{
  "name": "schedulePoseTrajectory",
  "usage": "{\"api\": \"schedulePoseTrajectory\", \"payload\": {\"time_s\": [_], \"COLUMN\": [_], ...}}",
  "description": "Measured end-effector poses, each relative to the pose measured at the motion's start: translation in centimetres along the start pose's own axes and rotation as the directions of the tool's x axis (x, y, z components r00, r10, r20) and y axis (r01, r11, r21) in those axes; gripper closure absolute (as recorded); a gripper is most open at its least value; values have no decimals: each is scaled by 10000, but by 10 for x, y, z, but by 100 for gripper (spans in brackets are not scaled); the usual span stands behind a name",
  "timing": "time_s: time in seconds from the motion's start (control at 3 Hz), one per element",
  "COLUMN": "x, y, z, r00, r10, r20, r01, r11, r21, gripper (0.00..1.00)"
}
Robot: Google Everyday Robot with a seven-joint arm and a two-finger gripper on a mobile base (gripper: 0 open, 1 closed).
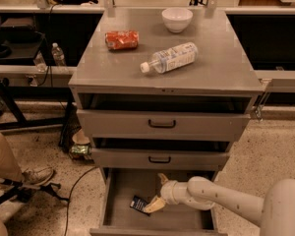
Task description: Pick rxbar blueberry from bottom drawer and place on counter
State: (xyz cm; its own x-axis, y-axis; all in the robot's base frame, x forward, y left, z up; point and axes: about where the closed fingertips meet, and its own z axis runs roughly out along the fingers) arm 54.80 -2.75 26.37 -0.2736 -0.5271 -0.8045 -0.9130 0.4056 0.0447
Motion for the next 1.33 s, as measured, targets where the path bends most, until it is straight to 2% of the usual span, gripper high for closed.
{"api": "schedulePoseTrajectory", "payload": {"time_s": [0.33,1.0,1.33], "x": [5,23,32], "y": [-5,8,10], "z": [33,80,90], "r00": [9994,9940,9914], "r10": [-262,-884,-999], "r20": [-206,-648,-840], "r01": [264,883,1001], "r11": [9996,9961,9950], "r21": [67,-43,-21], "gripper": [0,0,0]}}
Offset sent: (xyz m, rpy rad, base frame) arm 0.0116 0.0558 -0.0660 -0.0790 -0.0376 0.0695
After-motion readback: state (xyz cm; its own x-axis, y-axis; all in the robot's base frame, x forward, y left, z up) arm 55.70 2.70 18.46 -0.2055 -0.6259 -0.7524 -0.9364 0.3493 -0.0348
